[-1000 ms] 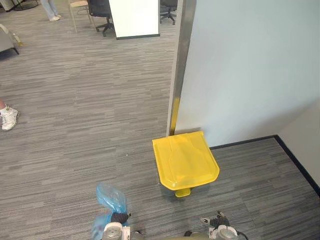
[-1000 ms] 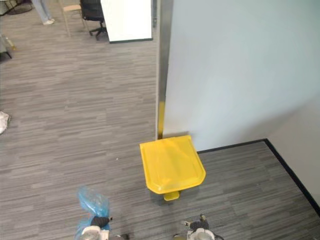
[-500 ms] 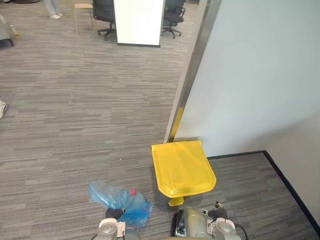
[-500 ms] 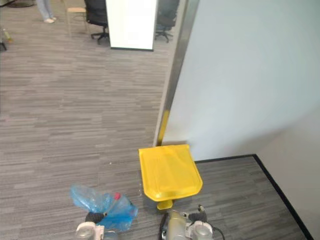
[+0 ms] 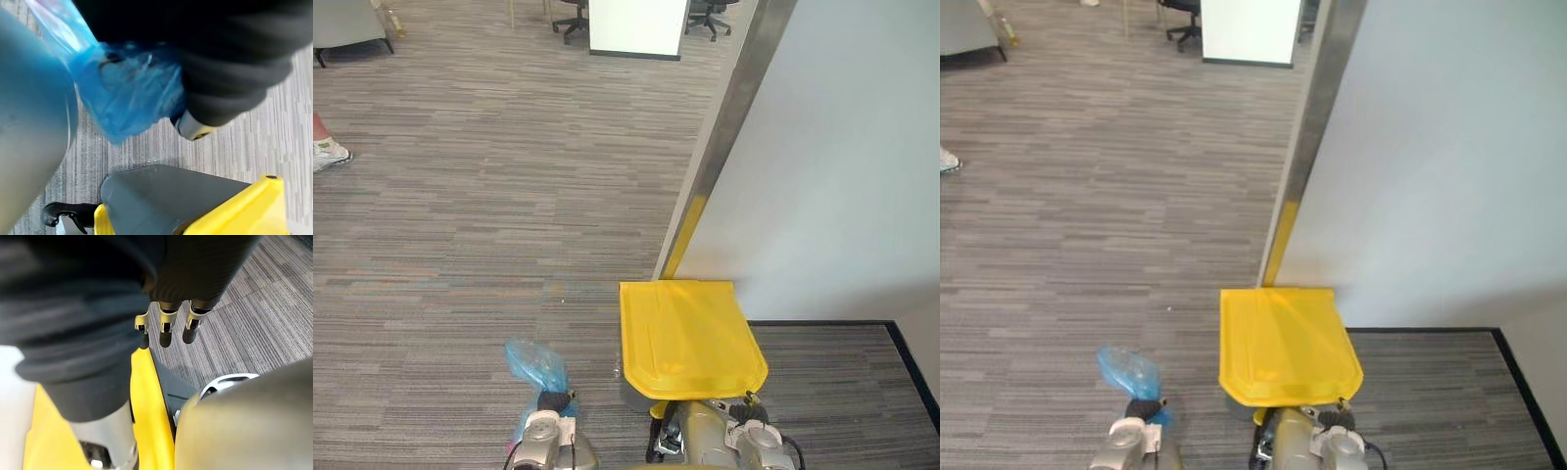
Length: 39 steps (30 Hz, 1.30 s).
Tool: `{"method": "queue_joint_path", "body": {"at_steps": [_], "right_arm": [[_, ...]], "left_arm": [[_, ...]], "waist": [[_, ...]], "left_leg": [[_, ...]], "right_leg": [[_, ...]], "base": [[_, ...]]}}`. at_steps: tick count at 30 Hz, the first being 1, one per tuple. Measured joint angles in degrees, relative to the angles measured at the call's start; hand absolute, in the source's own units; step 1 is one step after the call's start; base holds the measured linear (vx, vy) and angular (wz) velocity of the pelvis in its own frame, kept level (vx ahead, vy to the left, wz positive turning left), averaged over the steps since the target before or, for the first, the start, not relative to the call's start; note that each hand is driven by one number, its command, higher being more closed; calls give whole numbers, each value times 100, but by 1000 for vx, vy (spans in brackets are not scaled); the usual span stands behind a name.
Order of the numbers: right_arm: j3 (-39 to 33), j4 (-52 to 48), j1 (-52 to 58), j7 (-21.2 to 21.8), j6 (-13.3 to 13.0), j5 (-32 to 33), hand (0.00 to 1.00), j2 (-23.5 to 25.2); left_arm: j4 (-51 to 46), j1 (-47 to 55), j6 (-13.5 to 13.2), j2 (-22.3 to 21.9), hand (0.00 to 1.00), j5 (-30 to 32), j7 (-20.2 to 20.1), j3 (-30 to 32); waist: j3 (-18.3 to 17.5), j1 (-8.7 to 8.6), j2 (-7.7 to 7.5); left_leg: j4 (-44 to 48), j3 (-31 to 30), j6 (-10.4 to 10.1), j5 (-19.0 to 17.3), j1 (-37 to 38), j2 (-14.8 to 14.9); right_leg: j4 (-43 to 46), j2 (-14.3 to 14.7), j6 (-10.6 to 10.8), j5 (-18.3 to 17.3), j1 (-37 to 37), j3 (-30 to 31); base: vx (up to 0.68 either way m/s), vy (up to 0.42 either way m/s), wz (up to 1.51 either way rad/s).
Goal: Gather rubbish on tea table into small bin, then transfer packed bag to large trash can.
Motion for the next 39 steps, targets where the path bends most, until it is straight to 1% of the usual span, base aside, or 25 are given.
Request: {"method": "queue_joint_path", "body": {"at_steps": [1,4,7,11,12,13,14,15,16,17,18,19,20,21,22,23,24,25,27,30,32,34,36,38,39], "right_arm": [[2,-5,11,-1,2,-1,0,-6],[51,17,106,-3,12,-10,0,24],[63,62,167,-3,15,-17,0,36],[173,110,229,-3,2,-21,0,27],[193,124,274,3,-14,-26,0,27],[265,127,293,3,-26,-30,0,10],[270,91,266,10,-32,-17,0,14],[283,62,308,6,-55,-25,0,41],[283,84,380,6,-57,-25,0,47],[291,125,425,5,-59,-25,0,52],[298,128,485,5,-64,-25,0,55],[328,139,527,3,-77,-24,0,60],[333,165,586,0,-91,-23,0,39],[322,215,603,-1,-105,-23,0,31],[314,407,542,-6,-115,-23,0,-59],[312,617,436,-2,-104,-1,0,-202],[313,762,353,-7,-115,-7,0,-257],[311,801,352,-9,-110,-10,0,-279],[298,839,362,-12,-112,-17,0,-311],[318,968,354,-11,-117,-14,0,-360],[337,1021,263,-9,-122,-11,0,-356],[362,1015,227,-13,-117,-8,0,-337],[389,997,218,-23,-112,-3,0,-312],[385,961,198,-51,-115,4,0,-270],[375,919,204,-66,-116,19,0,-261]], "left_arm": [[-1,14,0,-1,100,1,-1,-2],[-3,133,0,8,100,3,-7,1],[-1,154,-3,1,100,2,-22,2],[86,182,-9,11,100,1,-37,-48],[102,145,-9,54,100,-5,-43,-94],[141,173,-11,-13,100,-9,-45,-102],[143,174,-28,-17,100,-10,-50,-118],[149,198,-12,49,100,-14,-40,-217],[147,202,-12,67,100,-18,-33,-239],[145,204,-13,93,100,-29,-22,-269],[144,210,-15,107,100,-43,-18,-269],[134,208,-15,126,100,-52,-12,-251],[156,219,-5,139,100,-53,0,-246],[173,248,-5,111,100,-55,-1,-248],[182,264,-9,66,100,-56,-8,-261],[197,296,-9,18,100,-58,-9,-272],[248,321,-9,33,100,-58,-12,-323],[293,316,-9,64,100,-59,-7,-359],[374,311,-11,142,100,-59,-4,-473],[405,310,-15,242,100,-59,-4,-485],[422,295,-15,309,100,-59,-7,-481],[368,220,-16,365,100,-73,-20,-419],[324,254,-16,394,100,-155,-17,-416],[221,314,-16,378,100,-219,-16,-417],[200,317,-16,358,100,-219,-15,-417]], "waist": [[-20,0,16],[-222,-5,-38],[-300,29,-104],[-373,8,-156],[-418,-21,-246],[-446,-9,-116],[-444,-10,-84],[-494,-80,-205],[-522,-74,-246],[-565,-42,-307],[-588,-32,-331],[-653,-3,-428],[-779,35,-438],[-865,33,-404],[-937,27,-317],[-974,26,-180],[-1006,-3,-136],[-1018,-11,-144],[-1030,-58,-172],[-1049,-65,-182],[-979,-128,-237],[-851,-151,-287],[-842,-127,-280],[-804,-133,-220],[-785,-135,-148]], "left_leg": [[-2,2,-31,-14,-7,25],[-98,47,-182,18,29,-12],[-195,258,-213,72,232,-99],[-533,561,-137,319,534,-270],[-663,622,-77,473,519,-359],[-981,725,19,708,527,-284],[-1115,789,-27,817,525,-260],[-1314,797,-6,1002,525,-346],[-1375,784,-13,1050,525,-355],[-1481,726,-60,1154,497,-369],[-1524,709,-78,1201,460,-378],[-1569,725,-88,1251,381,-427],[-1802,718,-70,1393,287,-484],[-1943,673,-30,1461,197,-498],[-2161,550,60,1585,130,-568],[-2398,416,164,1709,102,-576],[-2688,400,282,1929,147,-627],[-2840,397,286,2047,202,-640],[-3090,314,201,2236,286,-672],[-3058,306,133,2287,223,-720],[-2693,222,107,2253,-76,-796],[-1871,123,199,2143,-596,-837],[-1629,151,254,2110,-746,-837],[-1609,173,307,2067,-744,-831],[-1815,186,283,1991,-656,-820]], "right_leg": [[-16,24,8,14,0,-2],[-120,19,65,99,17,20],[-165,7,13,259,61,180],[-523,-25,80,605,243,355],[-765,-30,183,843,241,479],[-1131,50,422,1098,315,530],[-848,44,450,1075,282,528],[293,-87,428,634,247,615],[621,-110,453,454,315,659],[1176,-187,524,53,710,761],[1157,-235,603,-129,927,795],[700,-247,775,-395,1121,794],[-50,-95,717,-639,1288,755],[-551,13,630,-677,1359,757],[-1167,130,289,-612,1446,769],[-1471,229,203,-375,1435,772],[-1728,302,170,-190,1434,819],[-1803,318,159,-129,1445,823],[-2030,327,188,3,1580,752],[-2186,310,266,107,1623,736],[-2301,212,332,207,1626,664],[-2408,137,363,389,1636,559],[-2479,122,386,471,1644,574],[-2481,114,408,499,1650,579],[-2508,125,440,512,1640,582]], "base": [[-42,-15,-1],[-48,-9,-4],[-52,2,-27],[-103,15,-24],[-204,52,-20],[-163,22,-18],[-190,0,-6],[-132,-30,6],[-207,-67,10],[-146,-92,5],[-153,-159,-2],[-96,-172,-16],[-84,-178,-21],[-45,-157,-32],[-34,-102,-35],[-62,-59,-40],[-93,-16,-26],[-101,-2,-6],[-74,15,20],[-60,80,13],[-60,126,34],[-64,125,32],[-95,95,4],[-120,69,1],[-129,45,-1]]}}
